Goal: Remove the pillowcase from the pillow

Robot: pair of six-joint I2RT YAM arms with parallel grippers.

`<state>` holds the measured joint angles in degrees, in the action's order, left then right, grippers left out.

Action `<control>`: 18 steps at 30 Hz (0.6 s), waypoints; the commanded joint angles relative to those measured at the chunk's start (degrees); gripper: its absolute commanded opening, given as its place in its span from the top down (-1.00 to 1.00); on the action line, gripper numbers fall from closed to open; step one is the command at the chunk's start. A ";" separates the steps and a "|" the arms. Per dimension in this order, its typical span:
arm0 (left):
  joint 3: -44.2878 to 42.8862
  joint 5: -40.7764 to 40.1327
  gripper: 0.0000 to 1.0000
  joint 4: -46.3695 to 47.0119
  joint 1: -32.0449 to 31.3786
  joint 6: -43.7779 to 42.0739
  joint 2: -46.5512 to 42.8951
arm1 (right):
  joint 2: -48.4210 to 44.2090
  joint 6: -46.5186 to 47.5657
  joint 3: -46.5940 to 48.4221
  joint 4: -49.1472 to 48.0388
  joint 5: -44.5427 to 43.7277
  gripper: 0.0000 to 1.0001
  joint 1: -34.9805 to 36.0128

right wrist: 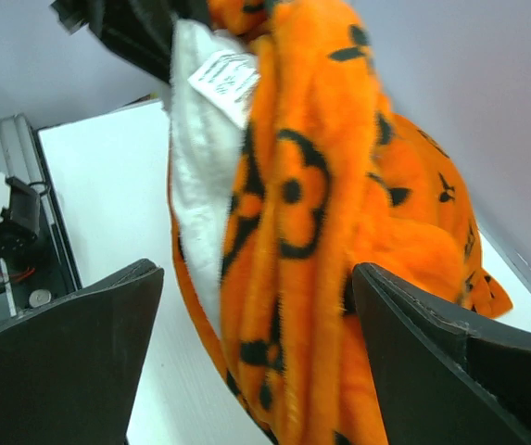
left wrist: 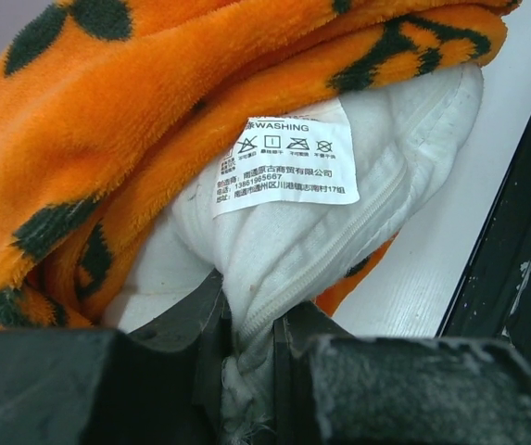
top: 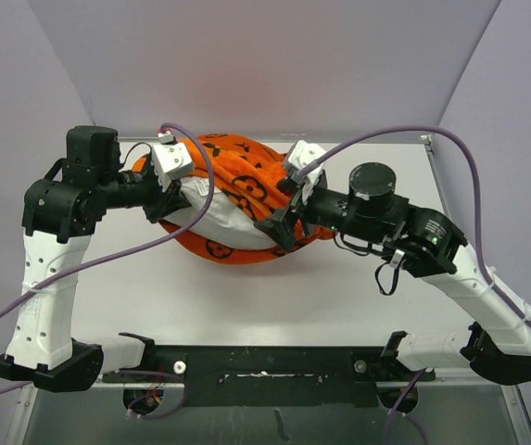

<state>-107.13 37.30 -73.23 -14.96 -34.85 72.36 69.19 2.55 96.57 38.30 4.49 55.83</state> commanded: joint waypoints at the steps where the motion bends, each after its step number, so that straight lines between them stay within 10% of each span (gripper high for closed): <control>1: -5.43 1.13 1.00 4.27 -0.07 2.37 0.94 | 2.91 3.47 1.06 1.90 -7.39 -0.65 3.36; 10: -8.07 5.34 1.00 -1.55 -0.07 -0.72 1.03 | 1.05 4.41 -0.38 -3.78 -22.25 0.31 2.46; 15: -10.04 7.28 1.00 -3.43 -0.06 -0.30 1.65 | 3.49 5.58 2.44 2.17 -20.42 -0.20 2.39; 18: -11.85 8.19 1.00 -4.21 -0.07 0.41 2.31 | 4.49 5.41 1.95 3.48 -19.39 -0.13 2.33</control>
<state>-113.73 40.47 -78.63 -14.96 -35.31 74.81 72.66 7.05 96.66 40.18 -13.78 58.52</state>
